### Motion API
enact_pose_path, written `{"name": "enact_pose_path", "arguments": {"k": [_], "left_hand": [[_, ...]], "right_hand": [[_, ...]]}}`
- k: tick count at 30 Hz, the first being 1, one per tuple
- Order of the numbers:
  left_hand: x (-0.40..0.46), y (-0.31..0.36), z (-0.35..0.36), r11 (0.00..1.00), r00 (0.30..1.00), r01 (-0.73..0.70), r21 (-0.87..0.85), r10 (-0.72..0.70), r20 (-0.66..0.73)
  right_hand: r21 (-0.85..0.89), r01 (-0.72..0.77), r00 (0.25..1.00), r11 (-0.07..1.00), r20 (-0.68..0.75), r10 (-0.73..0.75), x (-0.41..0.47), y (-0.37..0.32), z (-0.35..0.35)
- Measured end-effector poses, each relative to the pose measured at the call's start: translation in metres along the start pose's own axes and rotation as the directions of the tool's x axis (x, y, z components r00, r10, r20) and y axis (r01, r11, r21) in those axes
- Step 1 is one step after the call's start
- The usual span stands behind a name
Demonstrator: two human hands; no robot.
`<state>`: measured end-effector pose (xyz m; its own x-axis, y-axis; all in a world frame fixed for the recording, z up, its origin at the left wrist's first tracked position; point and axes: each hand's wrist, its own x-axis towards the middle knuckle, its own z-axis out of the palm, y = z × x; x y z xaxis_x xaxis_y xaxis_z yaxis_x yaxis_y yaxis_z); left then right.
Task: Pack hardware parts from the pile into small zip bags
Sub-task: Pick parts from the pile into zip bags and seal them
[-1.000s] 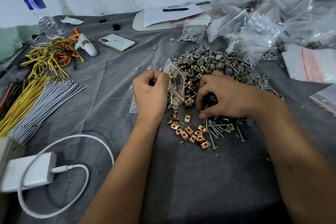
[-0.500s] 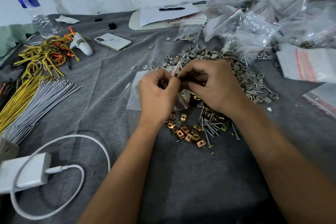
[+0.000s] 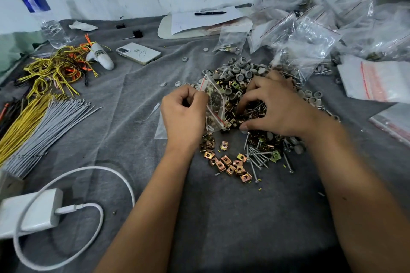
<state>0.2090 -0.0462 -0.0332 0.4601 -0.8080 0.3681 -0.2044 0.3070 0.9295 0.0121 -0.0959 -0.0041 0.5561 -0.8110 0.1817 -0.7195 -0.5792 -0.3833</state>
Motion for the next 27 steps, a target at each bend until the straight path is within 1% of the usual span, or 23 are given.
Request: {"name": "enact_pose_path", "arguments": {"k": [4, 6, 9, 10, 12, 14, 17, 19, 21, 24, 27], "left_hand": [[-0.001, 0.001, 0.000, 1.000, 1.000, -0.014, 0.004, 0.014, -0.001], [-0.001, 0.001, 0.001, 1.000, 1.000, -0.030, 0.004, 0.030, -0.003], [0.000, 0.001, 0.000, 0.999, 0.999, -0.036, 0.002, 0.036, -0.005], [0.000, 0.001, 0.000, 0.999, 0.999, -0.034, 0.002, 0.034, -0.006], [-0.001, 0.001, 0.000, 0.999, 0.999, -0.032, 0.003, 0.032, -0.009], [-0.001, 0.001, 0.000, 0.999, 0.999, -0.033, 0.001, 0.033, -0.008], [0.000, 0.000, 0.000, 0.999, 0.999, -0.037, -0.001, 0.037, -0.009], [0.000, 0.000, -0.001, 1.000, 1.000, -0.029, -0.008, 0.029, -0.009], [0.000, 0.000, -0.001, 1.000, 1.000, -0.014, -0.020, 0.014, -0.010], [0.000, 0.000, -0.001, 1.000, 1.000, -0.020, -0.020, 0.019, -0.008], [0.000, -0.001, 0.000, 1.000, 1.000, -0.023, -0.009, 0.023, -0.005]], "right_hand": [[0.006, 0.056, 0.998, 0.998, 0.031, -0.056, 0.004, -0.005, 0.006], [0.067, 0.080, 0.996, 0.995, 0.027, -0.082, 0.004, -0.005, 0.008], [0.251, 0.086, 0.993, 0.964, -0.104, -0.061, 0.002, -0.004, 0.006], [0.279, 0.087, 0.989, 0.956, -0.141, -0.048, 0.001, -0.003, 0.004], [0.234, 0.081, 0.988, 0.969, -0.145, -0.048, 0.000, 0.003, -0.001], [0.149, 0.043, 0.997, 0.988, -0.069, -0.033, -0.002, 0.008, -0.006], [0.070, -0.029, 0.999, 0.997, 0.032, 0.026, -0.004, 0.008, -0.009], [-0.012, -0.057, 0.996, 0.998, 0.072, 0.057, -0.003, 0.005, -0.007], [-0.084, -0.070, 0.994, 0.994, 0.082, 0.077, -0.002, 0.001, -0.005], [-0.088, -0.054, 0.995, 0.995, 0.080, 0.061, 0.000, -0.001, -0.003], [0.032, 0.010, 0.999, 0.999, 0.035, -0.011, 0.000, -0.001, -0.002]]}}
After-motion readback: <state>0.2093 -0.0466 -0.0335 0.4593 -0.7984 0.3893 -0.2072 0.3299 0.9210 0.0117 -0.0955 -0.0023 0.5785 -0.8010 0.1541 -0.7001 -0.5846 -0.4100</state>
